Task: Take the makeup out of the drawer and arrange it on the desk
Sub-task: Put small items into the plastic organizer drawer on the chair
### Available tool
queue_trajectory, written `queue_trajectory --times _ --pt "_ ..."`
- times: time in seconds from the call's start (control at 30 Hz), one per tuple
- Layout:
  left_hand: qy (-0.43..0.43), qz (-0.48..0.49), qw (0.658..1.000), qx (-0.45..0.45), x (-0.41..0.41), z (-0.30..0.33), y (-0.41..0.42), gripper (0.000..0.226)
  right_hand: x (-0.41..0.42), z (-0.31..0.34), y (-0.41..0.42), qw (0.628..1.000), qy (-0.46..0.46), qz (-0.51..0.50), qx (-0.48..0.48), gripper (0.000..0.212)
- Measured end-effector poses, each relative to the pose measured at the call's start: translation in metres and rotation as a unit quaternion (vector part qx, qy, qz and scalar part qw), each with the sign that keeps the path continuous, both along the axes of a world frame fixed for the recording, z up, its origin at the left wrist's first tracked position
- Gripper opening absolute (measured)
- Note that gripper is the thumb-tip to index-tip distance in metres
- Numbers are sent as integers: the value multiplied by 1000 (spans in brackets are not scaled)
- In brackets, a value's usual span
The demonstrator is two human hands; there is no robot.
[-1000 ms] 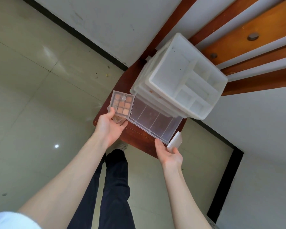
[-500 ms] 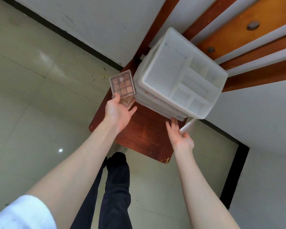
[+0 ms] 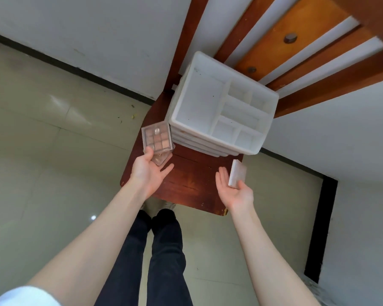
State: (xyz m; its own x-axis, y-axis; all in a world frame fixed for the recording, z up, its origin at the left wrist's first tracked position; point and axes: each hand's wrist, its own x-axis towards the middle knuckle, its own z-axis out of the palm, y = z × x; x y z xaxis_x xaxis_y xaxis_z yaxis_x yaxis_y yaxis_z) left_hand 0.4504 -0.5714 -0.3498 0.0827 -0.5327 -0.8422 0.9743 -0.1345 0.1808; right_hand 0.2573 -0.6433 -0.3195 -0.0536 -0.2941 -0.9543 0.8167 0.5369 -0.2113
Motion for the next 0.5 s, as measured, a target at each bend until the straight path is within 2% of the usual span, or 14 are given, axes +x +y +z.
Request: queue_trajectory --times 0.1,0.17,0.3,0.5 --pt "-52 -99 994 11 0 24 12 30 -4 23 18 993 78 83 -25 39" --pt "-115 -177 977 17 -1 43 16 29 -7 42 26 985 113 115 -60 35" --pt "-259 -339 904 -15 -8 92 15 17 -21 96 34 965 158 149 -144 19" --pt "-366 -453 803 -130 -54 180 -15 20 -79 181 55 939 208 116 -247 8"
